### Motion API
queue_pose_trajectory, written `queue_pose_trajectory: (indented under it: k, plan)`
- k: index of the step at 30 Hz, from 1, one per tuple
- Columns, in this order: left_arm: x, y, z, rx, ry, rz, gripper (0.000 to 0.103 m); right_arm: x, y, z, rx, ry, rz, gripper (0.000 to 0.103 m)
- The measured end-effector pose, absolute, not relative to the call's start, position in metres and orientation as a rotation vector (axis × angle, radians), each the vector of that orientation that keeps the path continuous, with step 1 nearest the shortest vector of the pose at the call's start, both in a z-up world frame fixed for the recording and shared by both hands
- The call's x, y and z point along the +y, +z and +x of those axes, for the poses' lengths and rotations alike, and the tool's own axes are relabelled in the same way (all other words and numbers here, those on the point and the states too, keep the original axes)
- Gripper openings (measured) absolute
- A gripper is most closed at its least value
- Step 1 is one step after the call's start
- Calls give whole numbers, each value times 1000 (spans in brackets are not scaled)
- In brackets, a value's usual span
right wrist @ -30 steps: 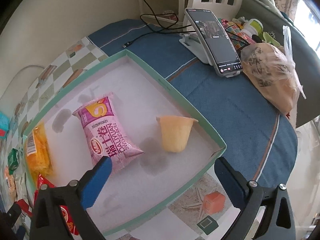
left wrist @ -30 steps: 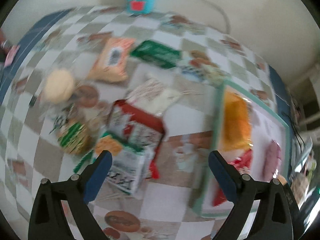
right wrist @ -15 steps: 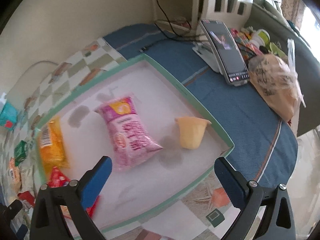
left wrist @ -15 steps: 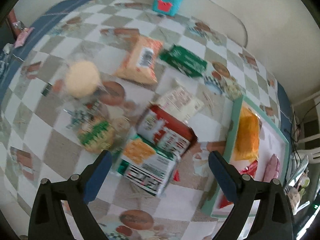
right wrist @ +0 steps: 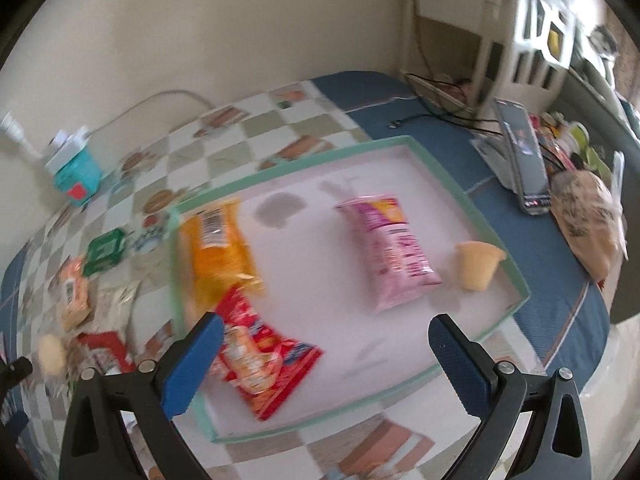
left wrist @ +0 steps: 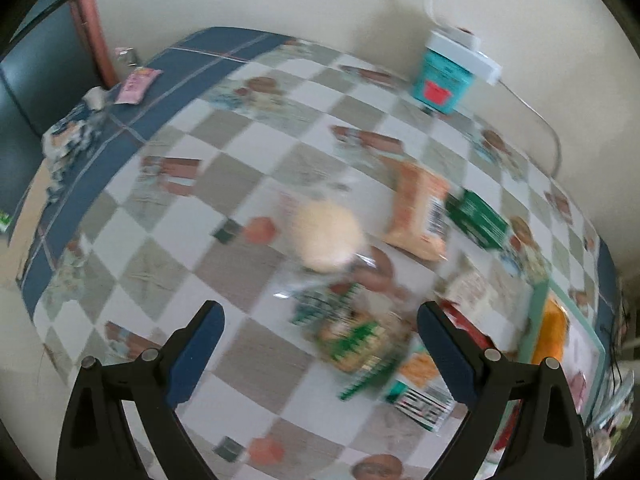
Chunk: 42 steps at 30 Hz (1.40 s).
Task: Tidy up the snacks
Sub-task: 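Move both tools back over the snack pile, then grasp the white-green biscuit pack with the right tool while the left tool approaches the green Snoopy bag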
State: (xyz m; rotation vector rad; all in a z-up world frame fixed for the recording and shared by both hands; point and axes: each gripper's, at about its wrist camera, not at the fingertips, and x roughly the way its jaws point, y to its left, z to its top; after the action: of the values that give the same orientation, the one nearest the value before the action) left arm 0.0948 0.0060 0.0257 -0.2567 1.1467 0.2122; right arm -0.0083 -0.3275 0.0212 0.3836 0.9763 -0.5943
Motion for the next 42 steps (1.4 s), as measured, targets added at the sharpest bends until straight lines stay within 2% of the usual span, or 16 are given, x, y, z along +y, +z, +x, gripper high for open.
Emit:
queue_pose_trajectory:
  k: [18, 27, 42]
  plan:
    - [84, 14, 96, 1151, 351, -359, 97, -231, 26, 31, 1011, -355, 346, 103]
    - [86, 4, 99, 1183, 324, -394, 97, -189, 14, 53, 1063, -284, 289, 103]
    - [76, -56, 114, 1357, 290, -440, 97, -156, -31, 72, 1198, -228, 220, 103]
